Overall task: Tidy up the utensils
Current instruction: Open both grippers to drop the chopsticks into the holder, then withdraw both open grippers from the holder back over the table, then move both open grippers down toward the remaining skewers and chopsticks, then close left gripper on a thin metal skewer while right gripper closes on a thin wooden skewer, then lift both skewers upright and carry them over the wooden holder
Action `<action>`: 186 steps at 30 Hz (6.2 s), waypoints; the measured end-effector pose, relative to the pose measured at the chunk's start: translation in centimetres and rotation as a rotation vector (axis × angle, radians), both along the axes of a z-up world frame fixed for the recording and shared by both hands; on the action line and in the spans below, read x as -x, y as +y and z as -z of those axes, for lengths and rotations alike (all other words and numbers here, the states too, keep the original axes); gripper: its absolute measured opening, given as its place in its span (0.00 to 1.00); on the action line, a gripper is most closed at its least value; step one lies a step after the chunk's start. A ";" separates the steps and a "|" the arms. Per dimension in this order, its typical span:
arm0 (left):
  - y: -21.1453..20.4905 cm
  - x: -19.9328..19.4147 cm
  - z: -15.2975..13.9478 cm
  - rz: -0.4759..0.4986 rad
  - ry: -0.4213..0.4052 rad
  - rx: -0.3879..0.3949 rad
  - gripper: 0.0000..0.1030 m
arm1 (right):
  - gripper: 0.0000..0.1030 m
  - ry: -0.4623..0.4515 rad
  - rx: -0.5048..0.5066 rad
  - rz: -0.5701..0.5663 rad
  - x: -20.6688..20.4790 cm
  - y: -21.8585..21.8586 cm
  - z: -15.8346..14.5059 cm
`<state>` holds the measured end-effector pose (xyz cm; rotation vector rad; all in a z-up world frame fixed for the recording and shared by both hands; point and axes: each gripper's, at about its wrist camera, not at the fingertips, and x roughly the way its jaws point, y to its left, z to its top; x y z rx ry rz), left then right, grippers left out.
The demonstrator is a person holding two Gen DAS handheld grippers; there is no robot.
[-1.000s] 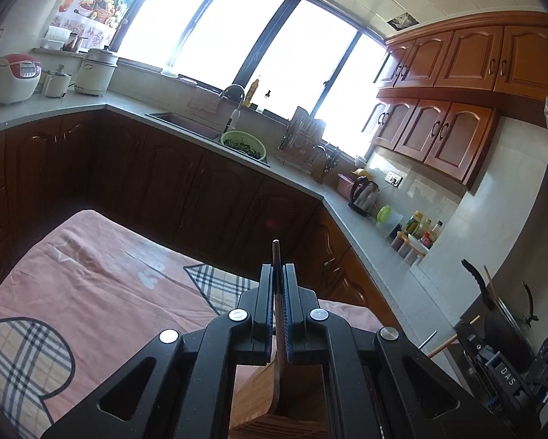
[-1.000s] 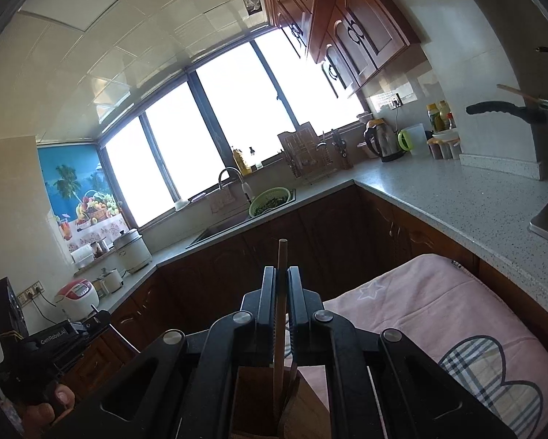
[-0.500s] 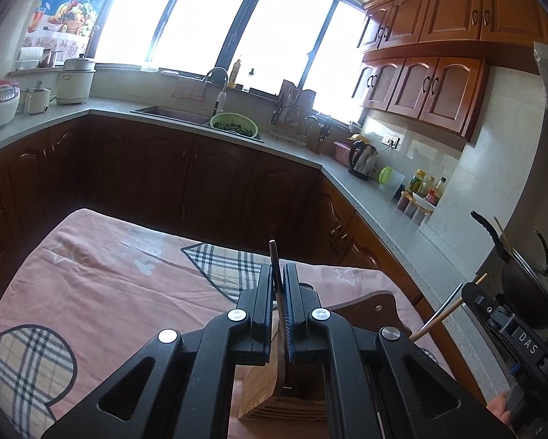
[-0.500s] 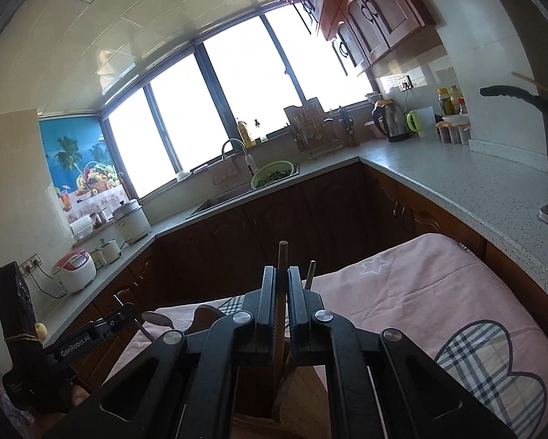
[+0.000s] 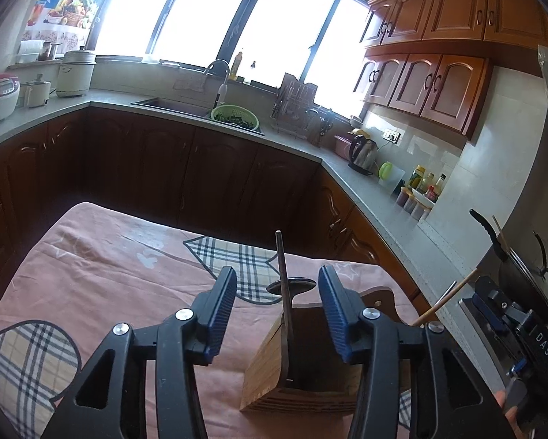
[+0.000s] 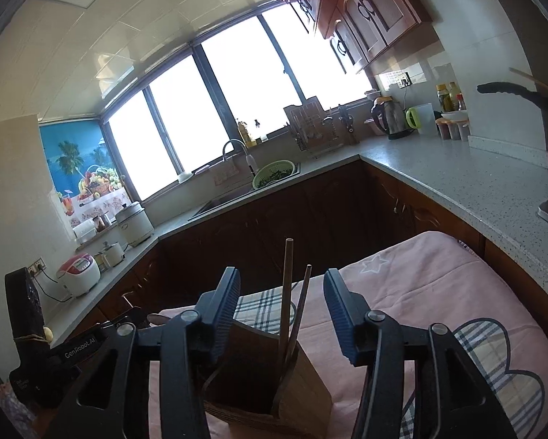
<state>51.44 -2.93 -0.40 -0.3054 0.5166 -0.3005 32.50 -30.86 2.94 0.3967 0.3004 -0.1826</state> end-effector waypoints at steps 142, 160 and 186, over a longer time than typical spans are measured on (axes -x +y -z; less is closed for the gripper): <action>0.0 18.3 1.4 0.266 0.364 -0.265 0.03 | 0.04 0.545 0.006 -0.147 16.7 5.9 10.4; 6.1 29.2 -7.1 0.279 0.195 -0.188 0.03 | 0.04 0.348 0.113 -0.190 18.4 9.9 1.8; 8.2 30.7 -11.3 0.229 -0.006 -0.141 0.03 | 0.04 0.180 0.158 -0.171 16.8 10.2 -3.1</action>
